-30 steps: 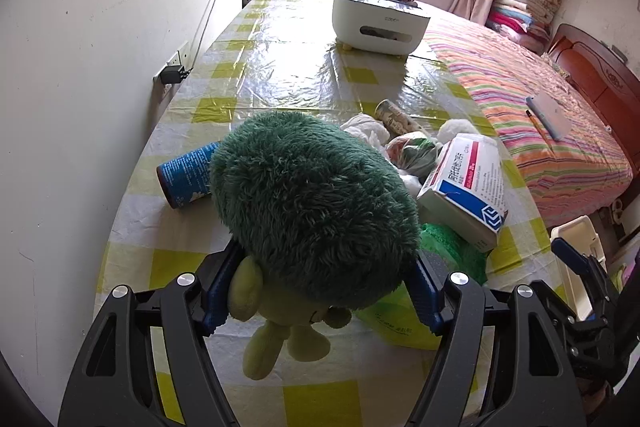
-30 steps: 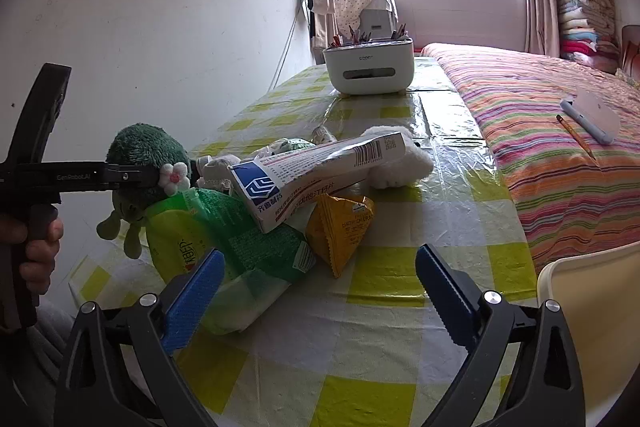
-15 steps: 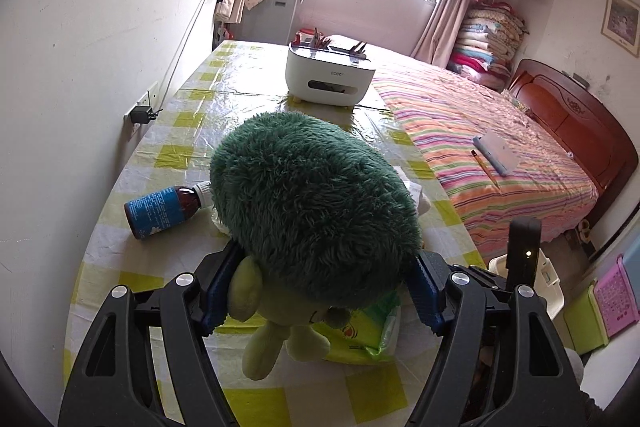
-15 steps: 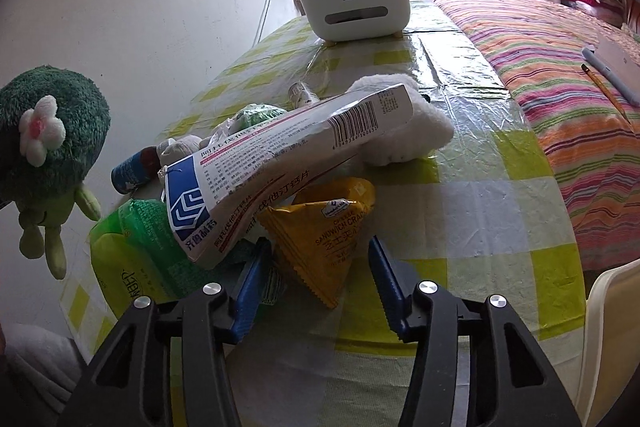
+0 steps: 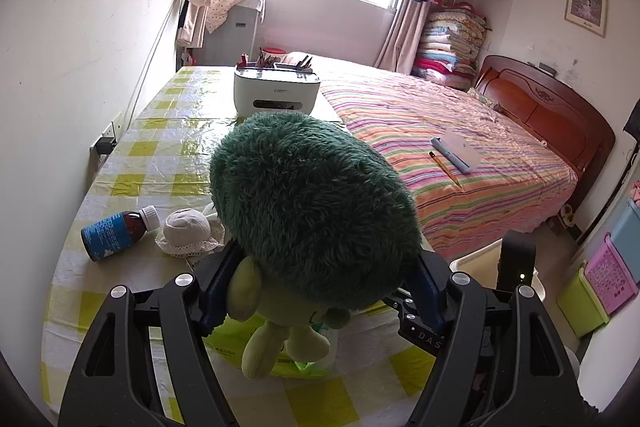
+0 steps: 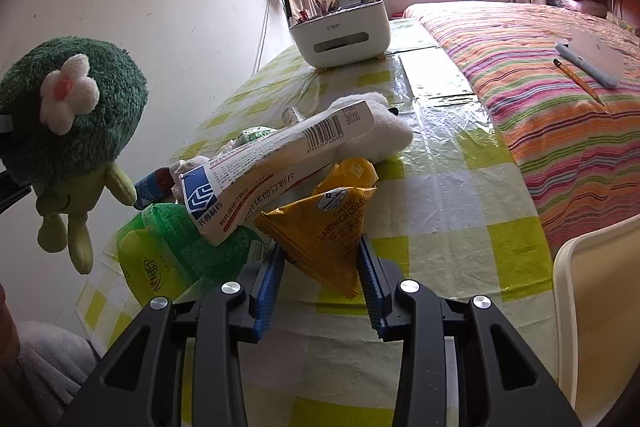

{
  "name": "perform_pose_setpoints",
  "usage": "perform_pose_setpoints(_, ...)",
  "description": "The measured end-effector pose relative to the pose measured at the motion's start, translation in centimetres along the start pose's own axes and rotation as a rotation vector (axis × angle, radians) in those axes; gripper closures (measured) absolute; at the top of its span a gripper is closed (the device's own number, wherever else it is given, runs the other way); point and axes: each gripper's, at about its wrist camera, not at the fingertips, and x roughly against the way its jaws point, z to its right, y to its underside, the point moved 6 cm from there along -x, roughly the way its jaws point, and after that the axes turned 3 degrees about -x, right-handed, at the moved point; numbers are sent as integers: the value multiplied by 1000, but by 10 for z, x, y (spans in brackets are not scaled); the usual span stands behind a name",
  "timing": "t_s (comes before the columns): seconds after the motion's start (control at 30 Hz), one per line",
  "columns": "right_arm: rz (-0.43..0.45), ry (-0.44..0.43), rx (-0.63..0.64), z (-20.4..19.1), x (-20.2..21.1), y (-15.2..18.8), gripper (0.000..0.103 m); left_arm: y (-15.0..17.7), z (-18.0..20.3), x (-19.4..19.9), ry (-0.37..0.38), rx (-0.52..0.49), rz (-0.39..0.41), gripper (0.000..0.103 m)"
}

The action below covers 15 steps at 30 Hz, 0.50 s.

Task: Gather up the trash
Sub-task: 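Carry the yellow chip packet with the right tool and drop it into the cream bin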

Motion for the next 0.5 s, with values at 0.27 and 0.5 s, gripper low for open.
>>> perform_pose_setpoints(0.27, 101, 36, -40, 28, 44, 7, 67, 7, 19, -2, 17, -32, 10, 32)
perform_pose_setpoints(0.5, 168, 69, -101, 53, 65, 7, 67, 19, 40, -7, 37, -67, 8, 32)
